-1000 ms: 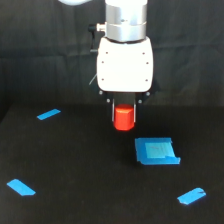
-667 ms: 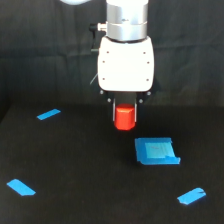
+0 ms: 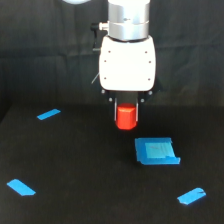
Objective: Pick up the red object from the table
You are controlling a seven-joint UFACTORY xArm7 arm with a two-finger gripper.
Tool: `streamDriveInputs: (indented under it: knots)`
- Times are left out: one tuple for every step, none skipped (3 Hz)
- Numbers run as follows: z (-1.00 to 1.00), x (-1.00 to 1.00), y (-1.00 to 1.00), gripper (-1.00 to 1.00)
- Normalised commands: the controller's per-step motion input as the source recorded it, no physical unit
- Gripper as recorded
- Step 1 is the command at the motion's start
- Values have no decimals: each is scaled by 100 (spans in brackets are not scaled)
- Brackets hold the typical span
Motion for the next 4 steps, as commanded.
streamDriveInputs:
  knots:
    - [9,-3,-2,-97]
    - [12,1,-13,-95]
    - [6,-1,2,-99]
    - [17,7,5,-98]
